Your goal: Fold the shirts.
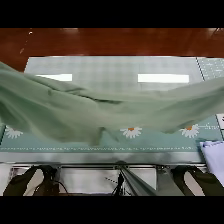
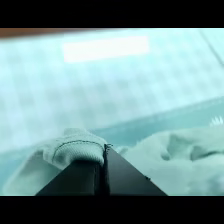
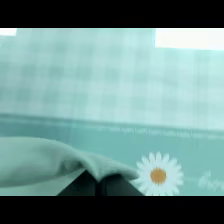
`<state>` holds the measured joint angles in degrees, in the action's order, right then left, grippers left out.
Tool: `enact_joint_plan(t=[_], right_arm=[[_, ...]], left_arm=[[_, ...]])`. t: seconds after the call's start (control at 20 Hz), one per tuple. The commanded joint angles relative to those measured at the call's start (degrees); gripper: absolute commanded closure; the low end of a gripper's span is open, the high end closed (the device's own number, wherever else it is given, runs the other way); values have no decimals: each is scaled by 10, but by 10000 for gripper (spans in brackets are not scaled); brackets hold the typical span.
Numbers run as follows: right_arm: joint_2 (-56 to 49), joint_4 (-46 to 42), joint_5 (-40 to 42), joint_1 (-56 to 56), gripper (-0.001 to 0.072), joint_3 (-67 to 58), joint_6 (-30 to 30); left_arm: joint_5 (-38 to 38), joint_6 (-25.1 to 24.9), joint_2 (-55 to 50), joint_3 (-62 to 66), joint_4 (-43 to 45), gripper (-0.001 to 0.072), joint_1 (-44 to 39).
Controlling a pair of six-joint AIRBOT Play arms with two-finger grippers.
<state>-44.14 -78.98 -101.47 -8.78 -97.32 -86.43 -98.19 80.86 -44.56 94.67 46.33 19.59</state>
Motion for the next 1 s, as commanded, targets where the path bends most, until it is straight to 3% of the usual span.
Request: enact_joint_plan(t=[0.0, 0.25, 0.65, 0.95], right_arm=[[-43, -32, -46, 0, 687, 50, 9], [-148, 3, 45, 0, 687, 161, 16], [-350, 34, 256, 0, 687, 173, 16], [-452, 67, 304, 0, 687, 173, 16]], left_arm=[[2, -17, 2, -145, 18, 682, -25], [183, -47, -51, -328, 23, 682, -56], [391, -84, -281, -350, 9, 681, -125], [440, -84, -402, -349, 5, 678, -149]])
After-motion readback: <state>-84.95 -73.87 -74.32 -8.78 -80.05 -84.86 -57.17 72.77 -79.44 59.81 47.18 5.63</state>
